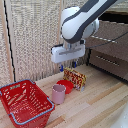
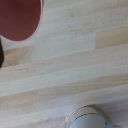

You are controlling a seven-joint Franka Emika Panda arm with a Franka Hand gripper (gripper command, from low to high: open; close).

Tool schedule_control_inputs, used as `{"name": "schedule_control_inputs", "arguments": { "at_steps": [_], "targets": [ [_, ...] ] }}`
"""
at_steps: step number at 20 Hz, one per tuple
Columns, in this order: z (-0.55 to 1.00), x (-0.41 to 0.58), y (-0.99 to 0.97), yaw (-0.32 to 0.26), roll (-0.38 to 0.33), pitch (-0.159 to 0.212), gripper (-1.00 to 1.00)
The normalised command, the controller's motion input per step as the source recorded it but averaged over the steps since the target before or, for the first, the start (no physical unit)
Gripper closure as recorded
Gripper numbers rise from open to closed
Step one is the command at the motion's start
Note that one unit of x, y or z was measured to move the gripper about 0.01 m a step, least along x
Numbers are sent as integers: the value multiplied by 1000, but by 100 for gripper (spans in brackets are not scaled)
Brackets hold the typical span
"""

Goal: Move your gripper towards the pink mug and hold it gently. Lift the pink mug from the surface. Position it above the basket, lowering it gently until it is placed inside. Release the grip on the pink mug, completing the task.

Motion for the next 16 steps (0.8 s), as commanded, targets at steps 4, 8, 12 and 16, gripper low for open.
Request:
{"name": "schedule_control_inputs", "arguments": {
  "at_steps": [4,8,12,16],
  "targets": [
    [-375,-116,330,53,-97,42,-100],
    [-364,-29,114,44,-42,13,-100],
    [-329,4,-64,60,-1,0,-100],
    [-306,61,-91,66,0,-21,-100]
  ]
}}
